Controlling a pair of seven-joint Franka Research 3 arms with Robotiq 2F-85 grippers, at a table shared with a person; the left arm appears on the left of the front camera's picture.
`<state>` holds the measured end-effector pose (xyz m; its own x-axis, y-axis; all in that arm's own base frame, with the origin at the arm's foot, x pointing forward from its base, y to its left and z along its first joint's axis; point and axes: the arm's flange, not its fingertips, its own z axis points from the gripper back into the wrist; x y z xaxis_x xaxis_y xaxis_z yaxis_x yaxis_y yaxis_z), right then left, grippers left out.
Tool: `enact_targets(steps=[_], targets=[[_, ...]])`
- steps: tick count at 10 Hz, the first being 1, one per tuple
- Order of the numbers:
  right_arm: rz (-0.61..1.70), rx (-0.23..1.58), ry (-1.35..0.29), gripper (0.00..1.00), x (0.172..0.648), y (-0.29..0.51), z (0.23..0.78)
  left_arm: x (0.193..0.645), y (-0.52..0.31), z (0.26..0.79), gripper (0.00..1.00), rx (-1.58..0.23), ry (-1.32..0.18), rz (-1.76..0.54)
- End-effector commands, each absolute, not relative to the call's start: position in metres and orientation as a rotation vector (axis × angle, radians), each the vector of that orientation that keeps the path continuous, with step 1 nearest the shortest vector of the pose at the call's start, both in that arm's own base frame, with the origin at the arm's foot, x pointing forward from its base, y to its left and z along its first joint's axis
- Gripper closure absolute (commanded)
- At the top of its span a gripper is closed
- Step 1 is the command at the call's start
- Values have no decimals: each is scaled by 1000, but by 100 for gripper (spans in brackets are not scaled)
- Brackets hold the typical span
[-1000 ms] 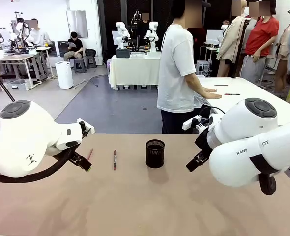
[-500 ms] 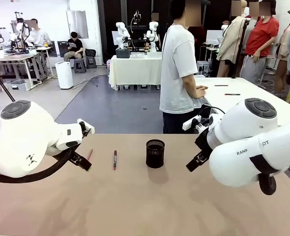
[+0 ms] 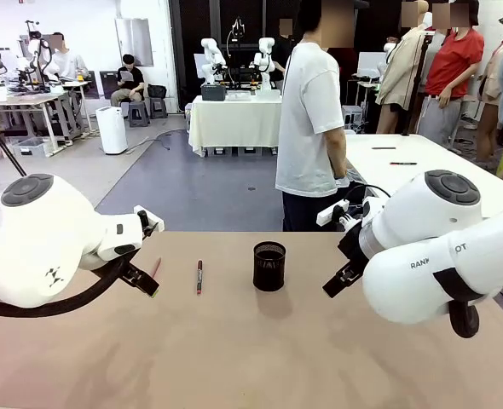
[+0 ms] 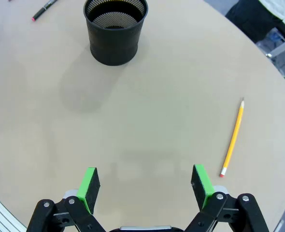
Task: Place the pens into the pen holder.
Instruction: Pick up a writing instrument from the table and place it into the Pen holder.
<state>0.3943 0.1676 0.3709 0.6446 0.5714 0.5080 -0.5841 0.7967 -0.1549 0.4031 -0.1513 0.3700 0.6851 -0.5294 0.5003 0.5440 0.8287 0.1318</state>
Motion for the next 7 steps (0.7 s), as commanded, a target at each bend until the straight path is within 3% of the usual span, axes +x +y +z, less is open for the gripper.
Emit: enact_targets(steps=[1,5,7], targets=[[657,24,-570,0,394,168,371,403,-151,370,0,-28,-552,-601],[657,24,-570,0,394,168,371,403,-151,370,0,-28,-552,-601],[686,93,-538,0,395,161,375,385,-145,377,0,-77,-630,-683]])
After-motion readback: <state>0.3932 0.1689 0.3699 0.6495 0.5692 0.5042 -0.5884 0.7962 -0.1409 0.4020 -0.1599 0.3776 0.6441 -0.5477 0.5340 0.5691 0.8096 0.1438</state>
